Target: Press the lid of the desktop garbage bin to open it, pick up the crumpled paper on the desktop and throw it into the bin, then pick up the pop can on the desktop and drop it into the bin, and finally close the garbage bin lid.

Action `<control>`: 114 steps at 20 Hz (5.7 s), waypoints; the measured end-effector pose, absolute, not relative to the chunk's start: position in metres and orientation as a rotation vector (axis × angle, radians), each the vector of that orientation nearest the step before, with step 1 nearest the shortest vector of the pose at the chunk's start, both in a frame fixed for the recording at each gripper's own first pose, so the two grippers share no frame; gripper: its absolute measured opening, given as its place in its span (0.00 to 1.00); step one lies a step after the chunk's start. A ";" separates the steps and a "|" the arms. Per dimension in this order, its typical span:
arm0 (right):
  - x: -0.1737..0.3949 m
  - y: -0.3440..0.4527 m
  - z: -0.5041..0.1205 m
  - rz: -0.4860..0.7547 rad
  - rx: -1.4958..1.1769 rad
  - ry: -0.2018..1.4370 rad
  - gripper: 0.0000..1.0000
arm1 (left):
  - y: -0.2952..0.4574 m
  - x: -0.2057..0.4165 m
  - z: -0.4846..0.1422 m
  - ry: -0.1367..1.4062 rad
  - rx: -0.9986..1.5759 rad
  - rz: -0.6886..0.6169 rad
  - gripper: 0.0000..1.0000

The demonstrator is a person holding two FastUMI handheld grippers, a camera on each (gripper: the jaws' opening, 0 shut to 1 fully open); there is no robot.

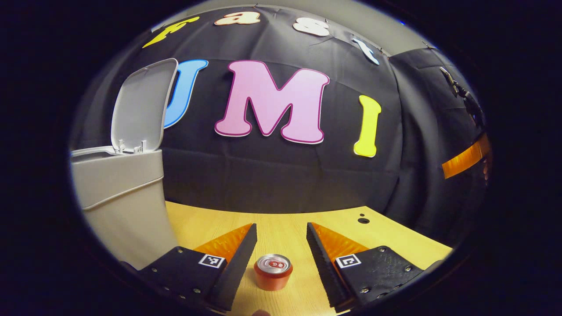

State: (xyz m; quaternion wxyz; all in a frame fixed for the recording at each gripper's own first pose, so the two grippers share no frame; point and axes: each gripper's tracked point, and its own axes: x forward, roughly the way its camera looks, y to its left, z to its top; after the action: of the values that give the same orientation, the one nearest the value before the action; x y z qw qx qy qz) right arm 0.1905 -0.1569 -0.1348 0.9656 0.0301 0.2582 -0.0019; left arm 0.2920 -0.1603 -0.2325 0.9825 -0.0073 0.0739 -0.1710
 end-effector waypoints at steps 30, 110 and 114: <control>0.193 -0.163 -0.176 -0.015 0.103 0.614 0.99 | -0.157 0.315 -0.352 0.428 0.085 -0.317 0.86; 0.123 -0.081 -0.162 0.075 0.133 0.572 0.99 | 0.115 0.418 0.078 0.117 0.105 -0.114 0.85; 0.121 -0.081 -0.167 0.074 0.135 0.583 0.99 | 0.119 0.404 0.077 0.156 0.104 -0.119 0.85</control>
State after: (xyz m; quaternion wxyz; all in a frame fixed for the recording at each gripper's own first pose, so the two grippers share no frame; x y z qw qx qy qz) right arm 0.1212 -0.0815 -0.1671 0.9549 0.0665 0.2872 0.0364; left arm 0.4035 0.1189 0.0769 0.9938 0.0520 0.0777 -0.0595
